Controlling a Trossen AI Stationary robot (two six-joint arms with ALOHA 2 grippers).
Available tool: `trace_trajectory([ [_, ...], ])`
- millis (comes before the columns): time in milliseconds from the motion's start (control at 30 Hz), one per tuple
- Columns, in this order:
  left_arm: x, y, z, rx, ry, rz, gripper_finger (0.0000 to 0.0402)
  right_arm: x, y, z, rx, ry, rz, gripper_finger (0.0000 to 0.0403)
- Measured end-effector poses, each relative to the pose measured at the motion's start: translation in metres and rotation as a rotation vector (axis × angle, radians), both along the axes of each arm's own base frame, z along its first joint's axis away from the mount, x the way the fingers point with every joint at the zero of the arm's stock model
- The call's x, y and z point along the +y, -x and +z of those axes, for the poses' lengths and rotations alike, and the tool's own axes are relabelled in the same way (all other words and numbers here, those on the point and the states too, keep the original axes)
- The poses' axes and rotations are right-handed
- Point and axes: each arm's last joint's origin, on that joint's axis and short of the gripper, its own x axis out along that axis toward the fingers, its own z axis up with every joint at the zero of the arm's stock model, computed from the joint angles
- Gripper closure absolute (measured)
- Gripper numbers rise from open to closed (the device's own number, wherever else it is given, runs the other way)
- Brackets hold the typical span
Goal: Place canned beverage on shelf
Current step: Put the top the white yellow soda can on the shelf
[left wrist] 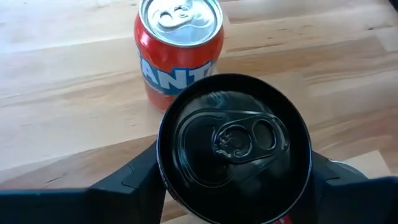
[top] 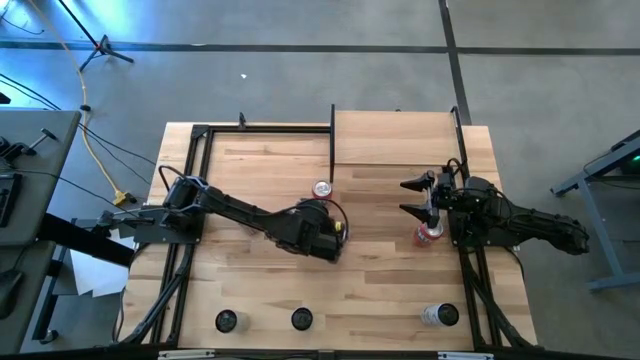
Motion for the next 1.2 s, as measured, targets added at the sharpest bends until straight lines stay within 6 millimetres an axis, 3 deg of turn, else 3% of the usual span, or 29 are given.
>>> trace_trajectory([
  [367, -0.003, 0.003, 0.024, 0.051, 0.018, -0.020, 0.0187, 0.000, 0.000, 0.000, 0.000, 0.000, 0.000, 0.0004],
  [700, 0.002, 0.002, 0.088, 0.086, -0.041, -0.154, 0.0187, 0.000, 0.000, 0.000, 0.000, 0.000, 0.000, 0.0004],
  [933, 0.017, -0.001, 0.133, 0.056, -0.100, -0.267, 0.0188, 0.000, 0.000, 0.000, 0.000, 0.000, 0.000, 0.0004],
  [1200, 0.057, -0.015, 0.153, 0.064, -0.202, -0.378, 0.0188, 0.000, 0.000, 0.000, 0.000, 0.000, 0.000, 0.0004],
])
